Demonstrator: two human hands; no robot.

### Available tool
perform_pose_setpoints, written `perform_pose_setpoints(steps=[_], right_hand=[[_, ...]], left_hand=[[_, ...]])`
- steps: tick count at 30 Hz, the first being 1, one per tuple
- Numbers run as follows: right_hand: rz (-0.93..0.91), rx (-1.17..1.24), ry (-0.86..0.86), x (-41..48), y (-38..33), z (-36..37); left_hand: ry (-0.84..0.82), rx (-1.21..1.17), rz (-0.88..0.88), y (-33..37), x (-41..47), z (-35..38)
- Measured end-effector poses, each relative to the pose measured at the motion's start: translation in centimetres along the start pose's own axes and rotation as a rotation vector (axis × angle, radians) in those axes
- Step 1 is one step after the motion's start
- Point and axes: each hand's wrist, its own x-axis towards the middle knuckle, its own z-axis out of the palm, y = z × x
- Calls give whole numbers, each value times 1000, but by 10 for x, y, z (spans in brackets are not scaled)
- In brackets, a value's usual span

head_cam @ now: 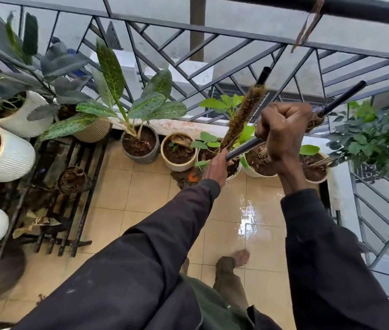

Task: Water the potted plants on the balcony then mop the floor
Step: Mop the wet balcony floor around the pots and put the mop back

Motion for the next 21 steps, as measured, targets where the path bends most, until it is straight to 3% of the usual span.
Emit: perform_pose_setpoints(steps=[12, 21], right_hand=[[140, 124, -83, -24, 5, 6], [-82, 107, 12, 4, -46, 16]], left_hand=[[-32, 121, -95, -56, -75, 9], [60, 90, 68, -13, -23, -41]])
